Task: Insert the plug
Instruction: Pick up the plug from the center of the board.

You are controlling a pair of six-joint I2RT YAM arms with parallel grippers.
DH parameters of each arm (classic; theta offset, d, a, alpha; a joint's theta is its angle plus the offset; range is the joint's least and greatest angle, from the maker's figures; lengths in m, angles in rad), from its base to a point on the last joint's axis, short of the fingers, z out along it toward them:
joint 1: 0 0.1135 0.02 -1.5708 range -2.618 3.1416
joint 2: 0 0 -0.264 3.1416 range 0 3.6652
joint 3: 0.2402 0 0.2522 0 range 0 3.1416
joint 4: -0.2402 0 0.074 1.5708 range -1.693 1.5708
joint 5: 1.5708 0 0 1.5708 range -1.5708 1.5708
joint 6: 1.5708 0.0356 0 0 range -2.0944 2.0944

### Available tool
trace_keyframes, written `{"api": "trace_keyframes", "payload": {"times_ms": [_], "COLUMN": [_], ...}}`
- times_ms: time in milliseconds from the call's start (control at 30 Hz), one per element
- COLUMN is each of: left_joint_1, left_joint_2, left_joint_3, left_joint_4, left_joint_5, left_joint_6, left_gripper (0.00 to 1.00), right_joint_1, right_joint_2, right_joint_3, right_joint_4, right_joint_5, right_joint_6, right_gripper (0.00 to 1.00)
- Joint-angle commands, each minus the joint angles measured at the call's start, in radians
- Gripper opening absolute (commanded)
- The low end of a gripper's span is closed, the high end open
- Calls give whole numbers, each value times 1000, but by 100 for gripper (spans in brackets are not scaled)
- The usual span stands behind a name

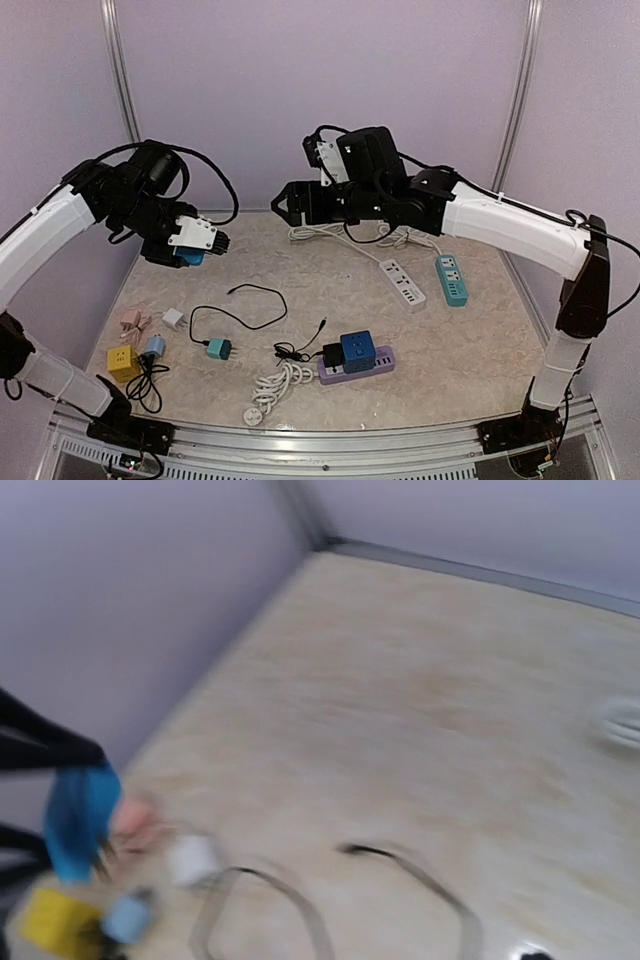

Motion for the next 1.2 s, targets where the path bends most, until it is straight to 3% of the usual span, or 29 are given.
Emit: {"api": "trace_keyframes", "payload": {"times_ms": [0,133,267,600,767,1000,1167], "left_joint_1": [-143,-292,-408,-496,-505,-508,-509], "left_joint_2": [-92,-163,-222,-193,-202,-212,-238], "left_joint_3": [40,-14,-78,-75,-108,-114,-144], "left_joint_4": [-183,-150,-79,-19,5,40,44], "left_joint_5": [-191,-273,-324,-366,-368,-364,-359], "left_joint_6": [-86,-75,-36,-58,-49,-51,-40], "left_gripper": [6,6,6,6,5,5,5], "right_joint_1": [73,130,141,145,145,143,142], "right_joint_2": [125,184,153,184,212,255,268], "right_joint_3": [129,221,107,48,72,96,105], "right_joint_4": [-9,-39,129,222,279,282,326], "right_joint_5": [-167,-216,-374,-395,-418,-415,-454], "right_joint_6": [-54,-81,-35,9,28,50,65], "right_gripper": [82,82,81,80,75,62,19]}}
